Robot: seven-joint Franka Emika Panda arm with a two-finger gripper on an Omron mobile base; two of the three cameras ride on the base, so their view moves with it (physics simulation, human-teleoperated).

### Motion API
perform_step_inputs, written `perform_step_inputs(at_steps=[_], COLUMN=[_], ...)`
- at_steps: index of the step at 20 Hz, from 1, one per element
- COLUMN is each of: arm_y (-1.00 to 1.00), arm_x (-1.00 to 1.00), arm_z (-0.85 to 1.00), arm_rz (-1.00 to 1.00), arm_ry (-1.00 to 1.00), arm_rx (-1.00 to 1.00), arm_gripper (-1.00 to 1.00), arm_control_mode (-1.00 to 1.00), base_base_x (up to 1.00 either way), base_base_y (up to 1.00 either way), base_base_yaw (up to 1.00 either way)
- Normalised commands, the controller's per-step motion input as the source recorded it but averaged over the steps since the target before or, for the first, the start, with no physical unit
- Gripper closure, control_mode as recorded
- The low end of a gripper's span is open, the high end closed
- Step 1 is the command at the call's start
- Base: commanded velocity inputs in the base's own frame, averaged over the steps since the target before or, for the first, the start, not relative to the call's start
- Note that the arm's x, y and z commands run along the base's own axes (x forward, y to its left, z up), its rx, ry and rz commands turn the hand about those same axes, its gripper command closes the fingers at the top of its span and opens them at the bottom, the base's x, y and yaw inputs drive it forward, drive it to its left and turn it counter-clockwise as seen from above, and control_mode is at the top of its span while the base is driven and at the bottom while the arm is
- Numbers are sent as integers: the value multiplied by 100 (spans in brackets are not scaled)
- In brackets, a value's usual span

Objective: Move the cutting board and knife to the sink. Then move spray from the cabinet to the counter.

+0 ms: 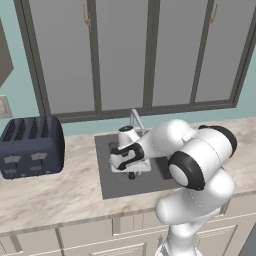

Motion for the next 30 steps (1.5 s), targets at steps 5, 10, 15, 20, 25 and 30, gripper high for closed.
perform_step_inputs(at_steps=[5, 10, 15, 20, 25, 30], arm_y=[-6, 0, 0, 0, 0, 0], arm_x=[0, 10, 26, 24, 19, 9], arm_z=[-20, -15, -14, -12, -8, -14], arm_rz=[-9, -10, -14, -25, -27, -25], arm_ry=[3, 5, 6, 3, 2, 0], arm_rx=[1, 0, 0, 2, 4, 6], arm_gripper=[100, 100, 100, 100, 100, 100], arm_control_mode=[-100, -100, -100, -100, -100, -100], base_base_x=[0, 0, 0, 0, 0, 0], base_base_y=[0, 0, 0, 0, 0, 0], base_base_yaw=[0, 0, 0, 0, 0, 0])
